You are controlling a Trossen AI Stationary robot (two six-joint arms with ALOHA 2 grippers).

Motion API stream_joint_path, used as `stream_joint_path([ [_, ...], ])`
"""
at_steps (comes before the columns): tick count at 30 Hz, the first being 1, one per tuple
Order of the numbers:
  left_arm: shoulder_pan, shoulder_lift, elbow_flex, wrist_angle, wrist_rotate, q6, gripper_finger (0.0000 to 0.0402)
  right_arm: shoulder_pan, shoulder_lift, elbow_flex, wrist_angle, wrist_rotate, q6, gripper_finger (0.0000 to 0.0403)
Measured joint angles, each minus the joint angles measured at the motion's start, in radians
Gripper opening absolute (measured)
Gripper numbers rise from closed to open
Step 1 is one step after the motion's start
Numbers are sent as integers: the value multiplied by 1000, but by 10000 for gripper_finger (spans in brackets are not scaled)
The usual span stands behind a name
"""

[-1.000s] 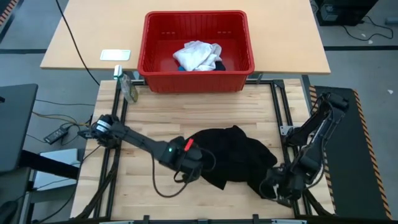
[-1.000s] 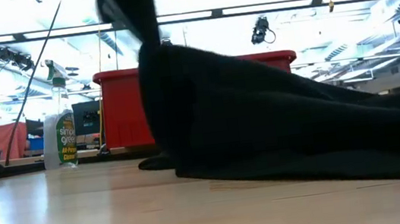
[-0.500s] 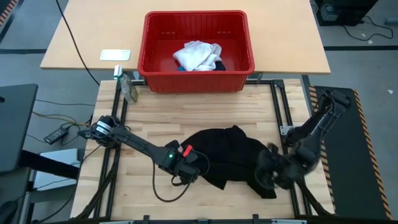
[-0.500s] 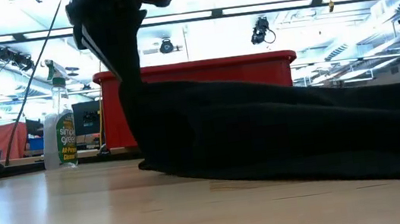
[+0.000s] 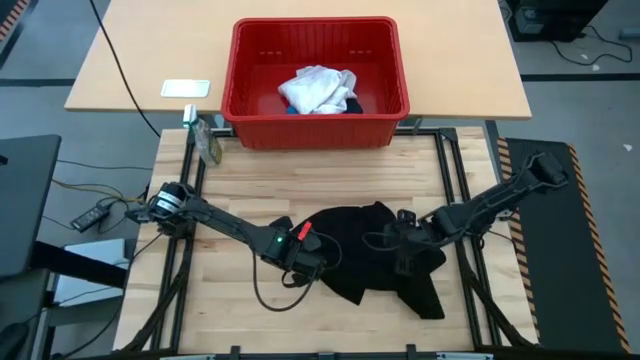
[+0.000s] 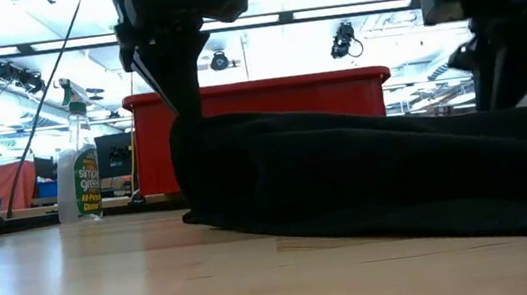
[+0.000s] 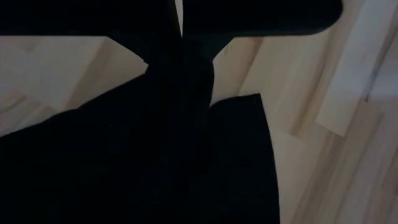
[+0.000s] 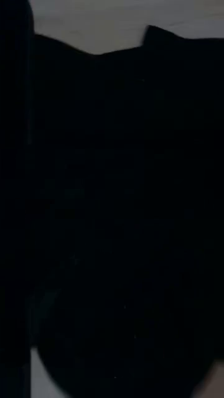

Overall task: Fold laundry
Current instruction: Fold the black shirt on the table

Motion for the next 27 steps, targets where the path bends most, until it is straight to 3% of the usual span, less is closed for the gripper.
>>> stream_joint_path([
  [8,0,0,0,7,-28,0,0,-47,8,-86,147,-11,-129,128],
  [18,0,0,0,8,-50,1,0,-80,63,-111,190,-122,-113,123],
  [21,0,0,0,7,-51,3,0,-79,71,-111,187,-160,-115,98],
  [25,0,0,1,-19,-52,3,0,-79,72,-111,189,-213,-92,23],
  [27,0,0,1,-45,-52,2,0,-77,70,-105,186,-256,-86,11],
])
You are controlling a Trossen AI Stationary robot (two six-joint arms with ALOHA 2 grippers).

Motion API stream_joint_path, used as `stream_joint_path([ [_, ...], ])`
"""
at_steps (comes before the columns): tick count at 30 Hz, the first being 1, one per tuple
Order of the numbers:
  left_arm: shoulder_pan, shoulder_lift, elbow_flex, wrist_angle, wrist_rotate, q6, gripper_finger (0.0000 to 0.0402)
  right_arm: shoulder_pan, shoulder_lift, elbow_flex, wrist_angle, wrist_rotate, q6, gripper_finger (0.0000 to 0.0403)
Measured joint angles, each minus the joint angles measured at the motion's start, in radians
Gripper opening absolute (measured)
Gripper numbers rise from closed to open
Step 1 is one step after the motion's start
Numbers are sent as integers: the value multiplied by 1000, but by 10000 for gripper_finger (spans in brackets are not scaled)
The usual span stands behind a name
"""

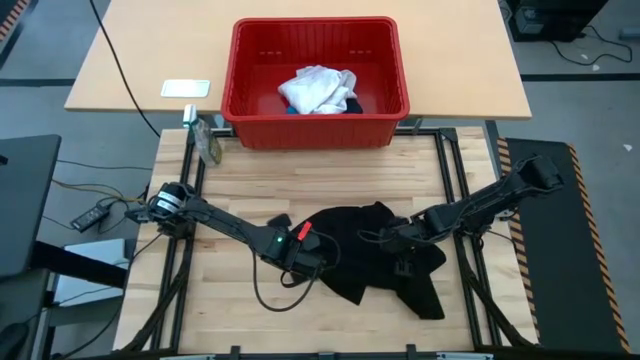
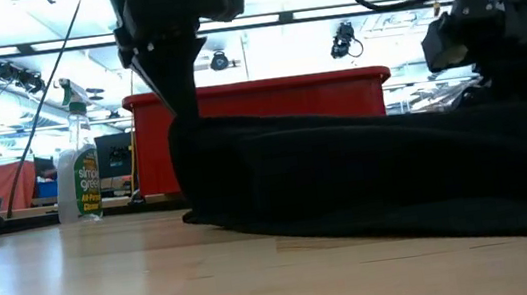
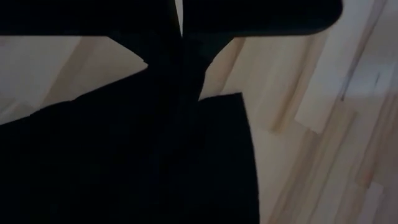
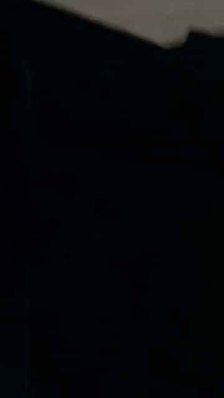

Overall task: Fold laundry
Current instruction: Fold the black shirt on the table

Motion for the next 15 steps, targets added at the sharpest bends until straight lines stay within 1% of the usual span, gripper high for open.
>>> stream_joint_path([
  [2,0,0,0,-16,0,-3,0,7,-8,15,-17,-13,27,8],
  [4,-7,0,9,-36,0,-3,0,15,-20,48,-71,-11,41,5],
  [6,-18,0,33,-71,-1,-4,0,28,-37,106,-175,16,42,4],
  [8,-34,0,79,-126,4,-11,0,45,-56,196,-334,62,42,4],
  [11,-56,0,220,-249,48,-33,0,81,-75,388,-632,162,84,3],
  [13,-74,0,340,-321,46,-36,0,120,-81,535,-797,239,103,2],
  [15,-92,0,473,-375,23,-11,0,160,-80,688,-922,303,119,2],
])
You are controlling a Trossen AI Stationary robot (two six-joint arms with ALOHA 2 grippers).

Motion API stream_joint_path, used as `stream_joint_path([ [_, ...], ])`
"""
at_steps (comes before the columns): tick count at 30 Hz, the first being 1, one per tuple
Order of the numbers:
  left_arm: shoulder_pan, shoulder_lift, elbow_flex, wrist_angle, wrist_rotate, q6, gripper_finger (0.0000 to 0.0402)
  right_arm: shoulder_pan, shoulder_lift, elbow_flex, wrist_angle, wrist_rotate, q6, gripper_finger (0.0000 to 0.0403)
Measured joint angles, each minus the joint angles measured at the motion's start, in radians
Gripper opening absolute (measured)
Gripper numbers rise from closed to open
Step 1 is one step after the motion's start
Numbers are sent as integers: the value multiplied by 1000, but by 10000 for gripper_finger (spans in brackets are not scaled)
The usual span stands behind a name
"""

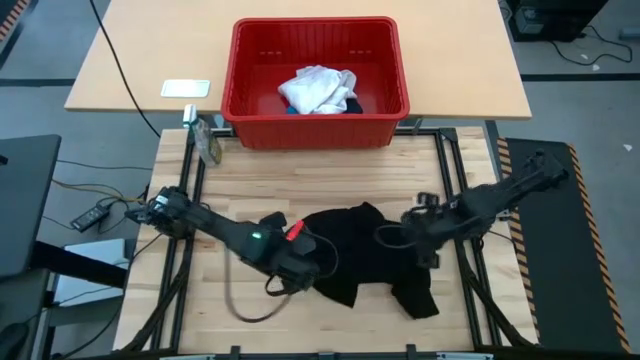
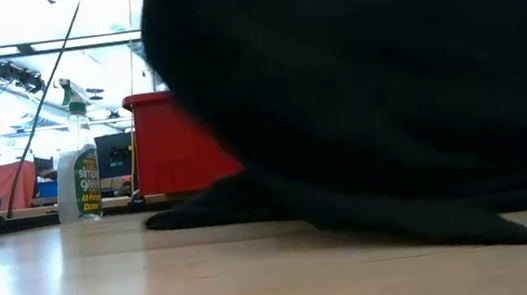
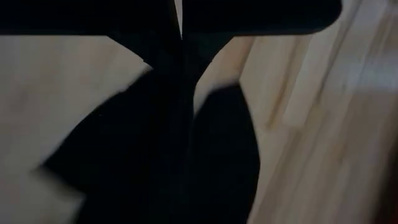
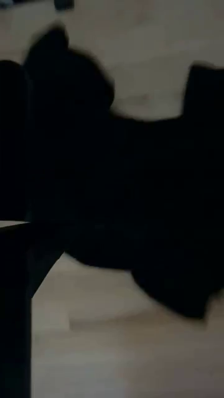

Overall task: Fold laundry
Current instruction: Fold the black shirt on the table

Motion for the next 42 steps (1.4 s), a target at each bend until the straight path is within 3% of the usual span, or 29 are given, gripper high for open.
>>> stream_joint_path([
  [5,-31,-2,321,-72,-26,131,0,75,0,356,-131,87,47,2],
  [10,-82,-175,225,141,33,276,0,141,-1,631,-84,111,5,1],
  [14,-127,-262,233,195,-15,290,0,194,0,765,-37,106,-95,0],
  [19,-179,-328,233,275,-5,305,0,221,1,831,29,24,-173,0],
  [25,-216,-356,232,630,263,405,0,225,2,835,368,-285,-321,0],
  [30,-249,-375,232,966,283,428,0,225,-6,837,634,-425,-439,0],
  [35,-281,-381,234,1022,265,444,0,225,-19,838,754,-482,-499,0],
  [37,-294,-377,232,956,189,441,0,225,-27,837,693,-392,-512,0],
  [42,-300,-367,232,671,-46,320,0,223,-25,823,351,154,-405,11],
])
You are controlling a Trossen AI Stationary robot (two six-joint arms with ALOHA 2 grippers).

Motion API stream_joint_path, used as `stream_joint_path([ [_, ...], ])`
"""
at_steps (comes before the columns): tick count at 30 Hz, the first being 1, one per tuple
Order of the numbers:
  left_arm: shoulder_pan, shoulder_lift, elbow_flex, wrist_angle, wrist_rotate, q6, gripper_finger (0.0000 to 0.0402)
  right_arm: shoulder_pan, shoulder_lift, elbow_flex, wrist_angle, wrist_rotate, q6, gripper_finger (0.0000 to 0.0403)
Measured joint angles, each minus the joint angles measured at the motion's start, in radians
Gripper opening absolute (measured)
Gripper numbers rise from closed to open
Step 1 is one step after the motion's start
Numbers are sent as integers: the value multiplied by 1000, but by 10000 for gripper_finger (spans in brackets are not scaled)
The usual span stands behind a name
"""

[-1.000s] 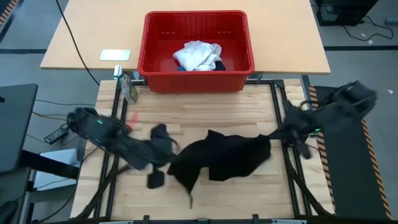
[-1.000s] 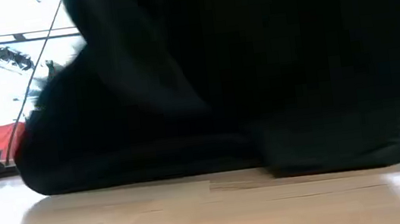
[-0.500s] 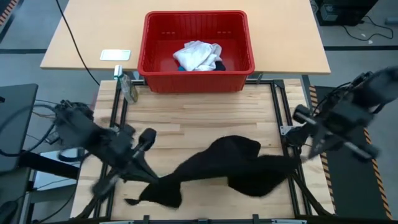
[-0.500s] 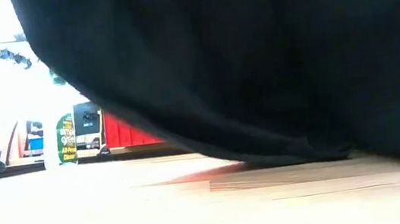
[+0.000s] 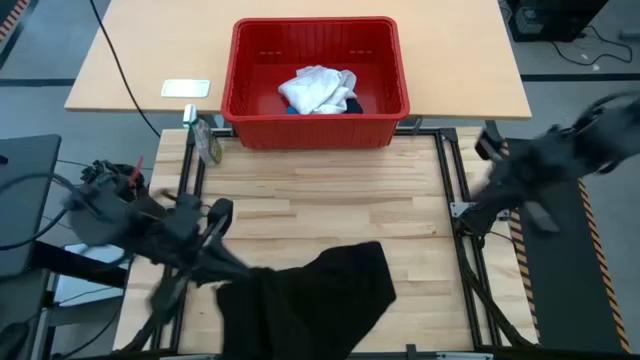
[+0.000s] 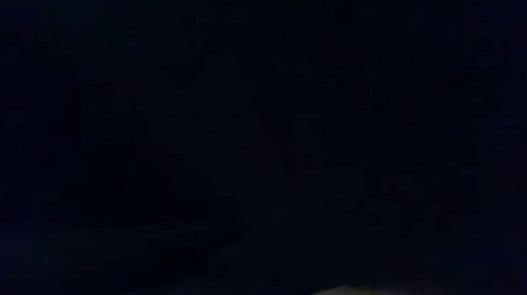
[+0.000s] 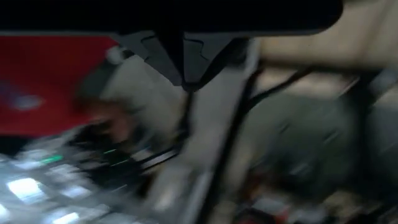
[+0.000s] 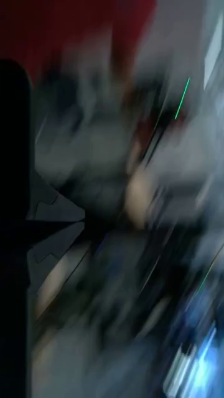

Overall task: Fold laundry
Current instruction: Fold the black shirt on the table

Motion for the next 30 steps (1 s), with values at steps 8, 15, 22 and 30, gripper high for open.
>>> stream_joint_path([
  [8,21,58,0,-405,-45,-236,0,-67,59,-283,-146,237,294,46],
  [15,-5,77,0,-509,-41,-137,0,-121,114,-637,308,104,426,74],
  [22,-8,75,0,-551,-41,-30,0,-178,224,-899,755,-26,558,131],
  [30,22,73,0,-563,-41,61,0,-226,452,-965,1028,-107,617,188],
])
